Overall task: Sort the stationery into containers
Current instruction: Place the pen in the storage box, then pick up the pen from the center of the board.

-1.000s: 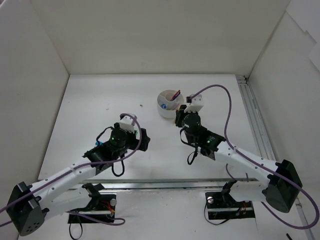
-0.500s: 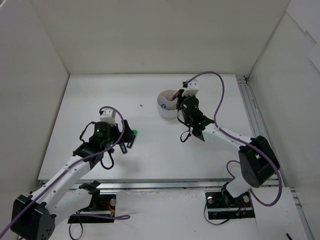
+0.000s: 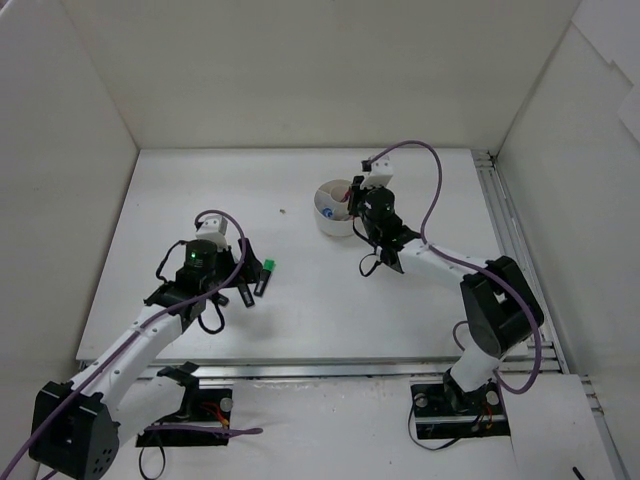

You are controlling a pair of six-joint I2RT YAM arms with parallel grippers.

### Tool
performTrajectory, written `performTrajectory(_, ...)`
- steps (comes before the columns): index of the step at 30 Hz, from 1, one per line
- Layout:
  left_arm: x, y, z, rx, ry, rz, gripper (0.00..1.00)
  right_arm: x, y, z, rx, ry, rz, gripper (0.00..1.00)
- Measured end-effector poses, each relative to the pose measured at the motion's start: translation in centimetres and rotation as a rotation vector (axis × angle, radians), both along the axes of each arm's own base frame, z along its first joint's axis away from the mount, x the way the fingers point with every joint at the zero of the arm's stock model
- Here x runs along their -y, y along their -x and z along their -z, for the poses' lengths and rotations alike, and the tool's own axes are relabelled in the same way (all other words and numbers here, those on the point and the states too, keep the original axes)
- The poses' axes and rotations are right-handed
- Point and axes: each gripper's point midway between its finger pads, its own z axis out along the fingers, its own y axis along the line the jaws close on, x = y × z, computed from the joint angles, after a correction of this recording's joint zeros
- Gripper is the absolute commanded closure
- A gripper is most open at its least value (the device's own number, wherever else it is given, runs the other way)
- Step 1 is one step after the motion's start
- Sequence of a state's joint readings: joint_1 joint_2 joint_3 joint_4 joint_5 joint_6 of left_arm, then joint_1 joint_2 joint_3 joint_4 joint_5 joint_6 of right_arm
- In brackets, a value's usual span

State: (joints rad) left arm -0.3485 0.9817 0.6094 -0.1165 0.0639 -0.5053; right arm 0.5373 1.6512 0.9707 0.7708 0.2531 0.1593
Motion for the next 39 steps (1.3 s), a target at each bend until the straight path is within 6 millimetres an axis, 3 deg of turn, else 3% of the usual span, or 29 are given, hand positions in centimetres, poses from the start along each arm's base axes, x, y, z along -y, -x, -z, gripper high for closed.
performTrajectory(14, -0.3, 0.1, 0.8, -0.033, -0.012, -0.009, 0.0, -1.2, -1.1, 2.8, -0.003, 0.005, -0.028, 0.97)
performTrajectory(21, -0.6, 0.2, 1.0, -0.042, -0.017, -0.017, 0.0, -1.0, -0.5, 3.6, -0.005, 0.0, -0.035, 0.63)
performTrajectory(24, -0.6, -0.1, 1.0, -0.061, -0.024, -0.022, 0.0, -0.6, 0.2, 3.9, -0.014, 0.006, -0.038, 0.56)
performTrajectory(27, -0.5, -0.4, 0.8, -0.071, -0.025, -0.023, 0.0, -0.4, 0.7, 2.8, 0.006, -0.002, -0.04, 0.5)
performTrajectory(31, -0.6, -0.6, 0.7, -0.085, -0.025, -0.032, 0.0, -0.3, 2.0, -0.6, 0.071, -0.025, -0.053, 0.41)
performTrajectory(34, -0.7, -0.8, 0.6, -0.11, -0.025, -0.049, 0.0, -0.3, 3.4, -3.0, 0.121, -0.043, -0.07, 0.25)
performTrajectory(35, -0.8, -1.0, 0.5, -0.118, -0.023, -0.058, 0.0, -0.3, 4.0, -3.7, 0.137, -0.047, -0.076, 0.02)
performTrajectory(39, -1.6, -1.4, 1.2, -0.177, -0.014, -0.133, 0.0, 0.2, 6.7, -5.5, 0.179, -0.067, -0.095, 0.02)
